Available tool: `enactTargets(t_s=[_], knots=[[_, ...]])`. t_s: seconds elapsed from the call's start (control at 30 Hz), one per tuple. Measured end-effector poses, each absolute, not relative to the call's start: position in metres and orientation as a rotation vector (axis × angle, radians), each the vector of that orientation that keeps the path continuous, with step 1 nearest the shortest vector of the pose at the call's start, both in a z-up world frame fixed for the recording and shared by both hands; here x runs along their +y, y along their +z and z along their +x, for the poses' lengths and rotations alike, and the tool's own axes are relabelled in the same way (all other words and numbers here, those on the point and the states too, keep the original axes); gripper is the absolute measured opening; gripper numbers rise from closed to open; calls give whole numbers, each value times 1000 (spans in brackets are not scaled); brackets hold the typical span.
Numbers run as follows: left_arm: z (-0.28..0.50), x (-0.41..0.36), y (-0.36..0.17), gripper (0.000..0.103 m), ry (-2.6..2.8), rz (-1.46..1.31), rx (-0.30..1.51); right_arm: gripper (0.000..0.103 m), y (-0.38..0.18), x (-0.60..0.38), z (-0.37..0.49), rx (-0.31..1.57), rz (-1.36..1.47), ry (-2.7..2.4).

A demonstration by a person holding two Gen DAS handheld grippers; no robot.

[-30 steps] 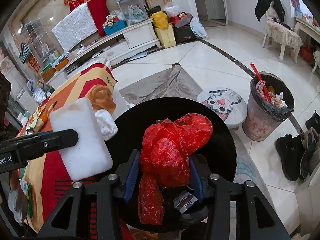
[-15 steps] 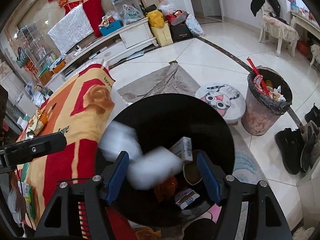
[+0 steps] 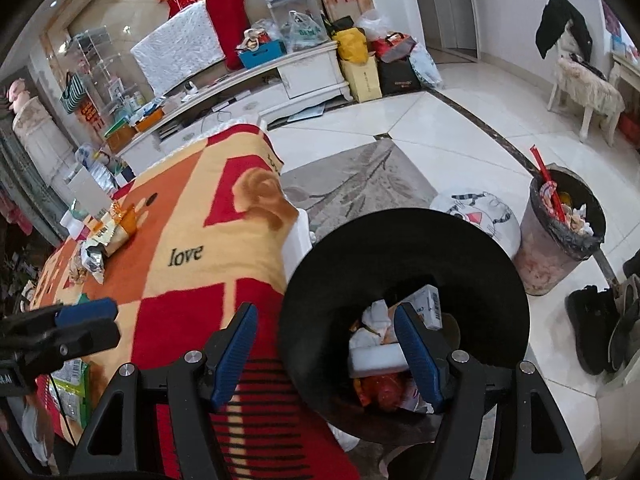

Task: Collect trash
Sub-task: 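Return both tools to the table toward the green snack bag and medicine box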

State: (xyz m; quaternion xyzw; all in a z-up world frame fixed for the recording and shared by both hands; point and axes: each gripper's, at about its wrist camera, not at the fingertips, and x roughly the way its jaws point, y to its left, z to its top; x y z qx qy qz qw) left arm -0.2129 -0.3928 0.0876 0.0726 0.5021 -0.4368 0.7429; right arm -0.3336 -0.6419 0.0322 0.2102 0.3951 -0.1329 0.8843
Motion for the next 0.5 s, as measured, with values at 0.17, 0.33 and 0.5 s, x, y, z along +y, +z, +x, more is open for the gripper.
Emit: enactTargets(t_s=[0.17,0.33,0.5], knots=[[-219,-370,87,54,-944,136,1116,68,33,-632,-327,828,443,-253],[-243,-355,89,54,-960,175,1100,69,32,-605,-311,844,428,-178],[-265,-335,84,54,-956,235,1072,69,34,-573,-292,858,390,-99]])
